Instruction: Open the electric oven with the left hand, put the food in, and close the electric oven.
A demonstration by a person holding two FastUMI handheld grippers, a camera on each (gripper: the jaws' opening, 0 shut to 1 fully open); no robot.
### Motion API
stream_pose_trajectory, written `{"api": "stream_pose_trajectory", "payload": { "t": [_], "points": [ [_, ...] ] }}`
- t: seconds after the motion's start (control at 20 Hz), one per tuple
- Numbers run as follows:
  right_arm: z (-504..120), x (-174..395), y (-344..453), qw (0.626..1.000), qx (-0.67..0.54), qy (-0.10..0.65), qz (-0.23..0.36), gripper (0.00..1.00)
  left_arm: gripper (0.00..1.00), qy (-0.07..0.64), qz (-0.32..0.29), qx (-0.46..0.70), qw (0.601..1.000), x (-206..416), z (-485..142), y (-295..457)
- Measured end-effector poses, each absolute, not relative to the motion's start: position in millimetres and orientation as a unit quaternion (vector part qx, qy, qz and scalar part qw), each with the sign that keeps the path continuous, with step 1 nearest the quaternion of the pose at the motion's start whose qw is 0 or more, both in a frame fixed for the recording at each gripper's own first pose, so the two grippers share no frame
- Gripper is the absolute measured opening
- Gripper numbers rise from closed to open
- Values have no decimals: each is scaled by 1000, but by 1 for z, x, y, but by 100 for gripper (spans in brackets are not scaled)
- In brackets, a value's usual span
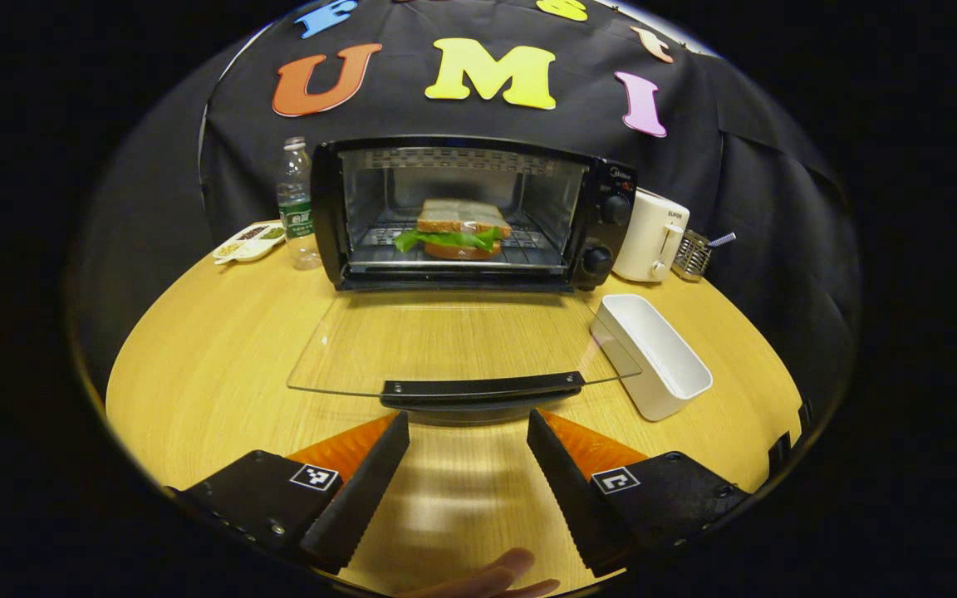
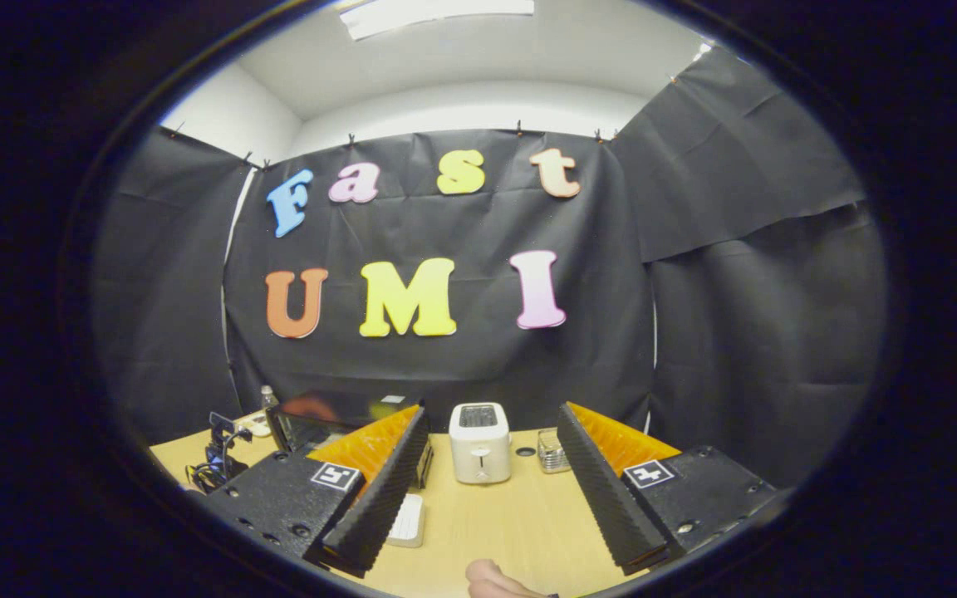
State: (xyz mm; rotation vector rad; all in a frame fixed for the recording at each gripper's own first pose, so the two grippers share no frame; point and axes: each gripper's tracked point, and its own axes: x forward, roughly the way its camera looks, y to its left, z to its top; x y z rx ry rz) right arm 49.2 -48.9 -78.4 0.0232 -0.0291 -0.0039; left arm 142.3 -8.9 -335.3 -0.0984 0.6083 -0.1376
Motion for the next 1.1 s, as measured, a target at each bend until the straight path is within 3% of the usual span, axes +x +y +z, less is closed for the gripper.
{"api": "stream_pose_trajectory", "payload": {
  "t": [0.2,0.25,0.3,0.35,0.55,0.6,0.65,0.9,0.95,1.0,1.05,1.1],
  "points": [
    [-86,44,-66,1000,2,-3,-3,90,95,348,-69,-49,934,146,-354,-27],
    [-82,41,-70,1000,4,-9,-7,100,95,356,-65,-52,931,148,-356,-28],
    [-82,41,-73,1000,5,-12,-11,100,94,361,-59,-53,929,149,-356,-27],
    [-83,40,-77,1000,5,-11,-14,89,95,364,-56,-57,928,150,-354,-27],
    [-89,38,-80,1000,7,-7,-11,89,94,377,-49,-76,922,151,-352,-27],
    [-88,38,-81,1000,10,-8,-10,100,94,378,-47,-73,922,151,-352,-27],
    [-90,39,-83,1000,12,-7,-11,89,94,377,-46,-66,923,150,-351,-26],
    [-102,40,-92,999,23,6,-21,89,94,360,-38,-18,932,147,-338,-27],
    [-100,40,-95,999,22,3,-25,100,94,355,-36,-7,934,147,-335,-26],
    [-97,40,-100,999,22,-6,-32,89,94,349,-34,3,936,148,-331,-25],
    [-96,39,-101,999,23,-11,-38,100,94,343,-33,11,939,148,-327,-24],
    [-95,39,-103,999,22,-14,-41,90,95,338,-31,15,941,149,-324,-23]
  ]
}}
